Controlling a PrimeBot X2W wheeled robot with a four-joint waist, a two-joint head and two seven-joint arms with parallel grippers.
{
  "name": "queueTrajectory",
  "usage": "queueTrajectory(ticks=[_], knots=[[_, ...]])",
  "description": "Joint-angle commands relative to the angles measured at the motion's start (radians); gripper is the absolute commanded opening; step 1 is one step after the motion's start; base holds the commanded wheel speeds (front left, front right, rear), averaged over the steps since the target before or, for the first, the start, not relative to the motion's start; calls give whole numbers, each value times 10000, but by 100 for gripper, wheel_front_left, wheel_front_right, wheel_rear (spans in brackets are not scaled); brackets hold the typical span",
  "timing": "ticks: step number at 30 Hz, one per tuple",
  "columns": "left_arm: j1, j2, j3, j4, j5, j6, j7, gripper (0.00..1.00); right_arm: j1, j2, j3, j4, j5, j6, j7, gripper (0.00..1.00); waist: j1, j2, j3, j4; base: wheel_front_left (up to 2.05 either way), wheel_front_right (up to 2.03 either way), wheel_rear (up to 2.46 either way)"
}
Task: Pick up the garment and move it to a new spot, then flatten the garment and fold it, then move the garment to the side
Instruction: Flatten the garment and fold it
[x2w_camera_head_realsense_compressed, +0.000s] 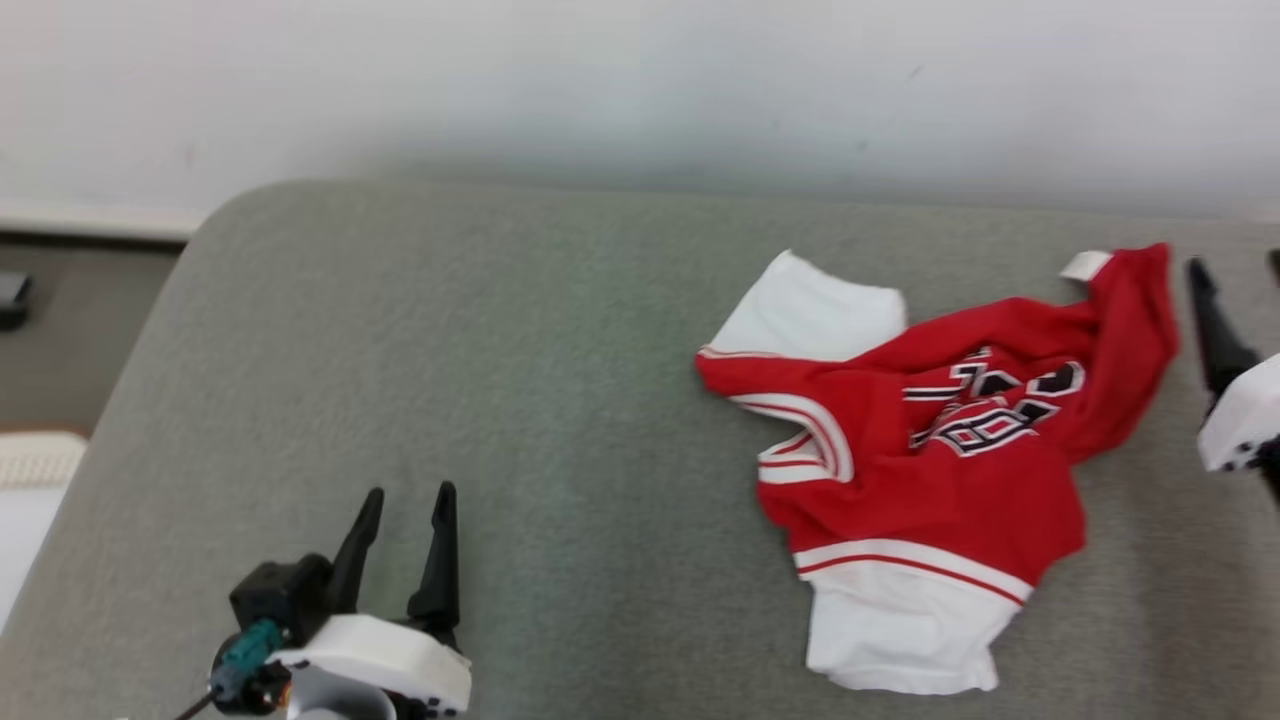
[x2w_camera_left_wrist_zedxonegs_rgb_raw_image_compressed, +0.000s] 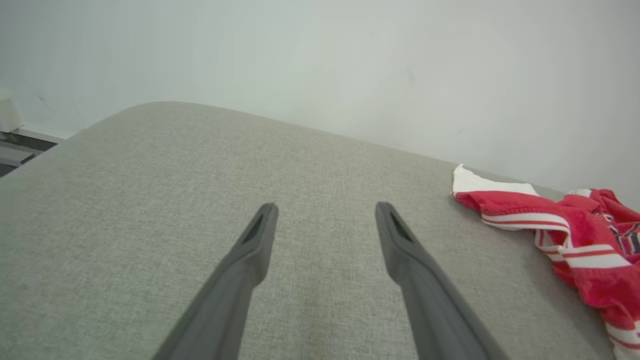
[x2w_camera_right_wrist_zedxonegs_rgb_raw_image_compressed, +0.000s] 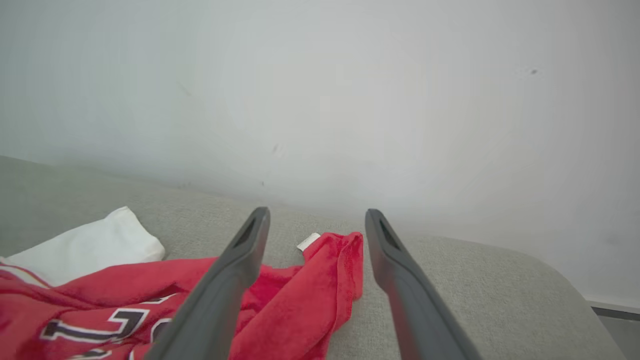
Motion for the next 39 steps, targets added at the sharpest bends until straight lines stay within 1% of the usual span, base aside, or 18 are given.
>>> queueTrajectory(ticks=[1, 6, 10, 12, 14, 16, 19, 23, 28, 33, 35, 39], knots=[[191, 27, 9, 12, 21, 28, -10, 100, 360, 25, 80, -249, 172, -25, -144, 100, -1, 0, -708, -723, 0, 0, 0], [569, -20, -69, -45, -68, 84, -11, 100, 1626, 82, 285, -1712, 751, -25, -541, 100, -1, 0, -1210, -1302, 0, 0, 0], [816, -55, -189, -90, -113, 106, -10, 100, 2888, 156, -16, -2675, 897, -25, -753, 100, -1, 0, -1497, -1641, 0, 0, 0], [924, -76, -262, -104, -142, 110, -2, 100, 3563, 235, -390, -3133, 759, -25, -807, 100, -1, 0, -1589, -1751, 0, 0, 0], [990, -105, -366, -111, -185, 101, 28, 100, 4331, 449, -979, -3629, 710, -25, -867, 100, -1, 0, -1656, -1798, 0, 0, 0], [1039, -106, -406, -147, -240, 139, 29, 100, 5043, 738, -1722, -4296, 466, -25, -866, 100, -1, 0, -1688, -1870, 0, 0, 0], [1083, -124, -543, -197, -252, 76, 106, 100, 6070, 1248, -2691, -5324, -173, -23, -867, 100, -1, 0, -1699, -1975, 0, 0, 0], [1040, -133, -770, -308, -322, -52, 317, 100, 6822, 1750, -3285, -6243, -887, -25, -867, 100, -1, 0, -1675, -2095, 0, 0, 0], [862, -170, -1679, -397, -232, -372, 1315, 100, 7175, 2210, -3691, -6935, -1338, -25, -585, 100, -1, 0, -1585, -2221, 0, 0, 0], [730, -221, -2744, -487, -466, -618, 2551, 100, 7321, 2534, -3996, -7420, -1629, -25, -387, 100, -1, 0, -1332, -2496, 0, 0, 0], [733, -231, -2964, -379, -750, -626, 3036, 100, 7334, 2651, -4062, -7502, -1705, -25, -365, 100, -1, 0, -1275, -2661, 0, 0, 0], [697, -251, -3412, -186, -859, -568, 3750, 100, 7340, 2805, -4135, -7640, -1833, -25, -361, 100, -1, 0, -1144, -3046, 0, 0, 0]])
